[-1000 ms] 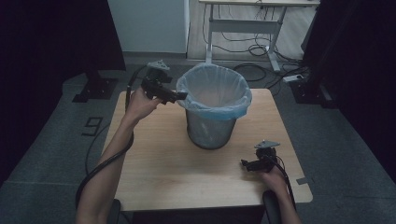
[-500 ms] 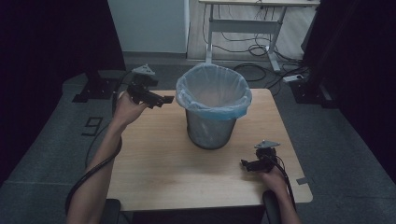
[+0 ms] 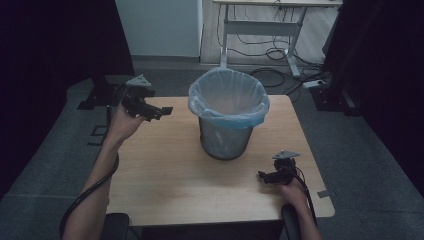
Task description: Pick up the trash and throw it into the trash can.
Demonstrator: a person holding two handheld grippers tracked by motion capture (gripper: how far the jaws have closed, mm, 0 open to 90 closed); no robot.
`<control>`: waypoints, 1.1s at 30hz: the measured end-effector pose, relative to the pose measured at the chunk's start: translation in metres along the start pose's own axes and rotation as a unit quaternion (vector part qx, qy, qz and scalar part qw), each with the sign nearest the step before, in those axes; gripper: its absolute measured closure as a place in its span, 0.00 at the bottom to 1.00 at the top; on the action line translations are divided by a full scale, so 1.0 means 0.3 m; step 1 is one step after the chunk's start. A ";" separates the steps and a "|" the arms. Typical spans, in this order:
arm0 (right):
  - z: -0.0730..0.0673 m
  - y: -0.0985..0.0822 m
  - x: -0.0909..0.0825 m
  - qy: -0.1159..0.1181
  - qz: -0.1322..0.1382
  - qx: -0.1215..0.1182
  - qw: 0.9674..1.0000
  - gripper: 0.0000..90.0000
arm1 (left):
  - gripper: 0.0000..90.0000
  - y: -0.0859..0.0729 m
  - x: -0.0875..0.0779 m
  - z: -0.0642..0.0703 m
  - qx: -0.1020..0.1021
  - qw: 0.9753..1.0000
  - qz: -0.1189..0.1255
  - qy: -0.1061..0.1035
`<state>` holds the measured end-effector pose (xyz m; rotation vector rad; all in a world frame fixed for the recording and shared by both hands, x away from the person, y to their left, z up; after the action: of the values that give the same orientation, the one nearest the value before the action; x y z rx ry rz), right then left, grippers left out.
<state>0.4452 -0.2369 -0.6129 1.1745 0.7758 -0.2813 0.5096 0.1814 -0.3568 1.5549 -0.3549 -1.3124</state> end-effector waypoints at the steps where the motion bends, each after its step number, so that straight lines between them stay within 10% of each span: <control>1: 0.000 0.000 0.000 0.000 0.000 0.000 1.000 0.00 | 0.00 -0.008 -0.005 -0.002 -0.001 1.000 0.000 0.001; 33: -0.002 0.000 -0.001 -0.001 0.000 0.003 1.000 0.00 | 0.00 -0.278 -0.027 -0.040 -0.029 0.999 0.009 0.030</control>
<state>0.4448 -0.2364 -0.6129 1.1792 0.7738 -0.2859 0.4862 0.2296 -0.4225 1.5350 -0.2905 -1.2488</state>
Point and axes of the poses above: each handheld gripper's, and its own axes: x roughly forward along the jaws, y roughly out of its top, z roughly to its right, the point moved 8 cm from there along x, roughly forward along the jaws, and after that the axes turned 14 degrees about -y, right-handed, at the moved point
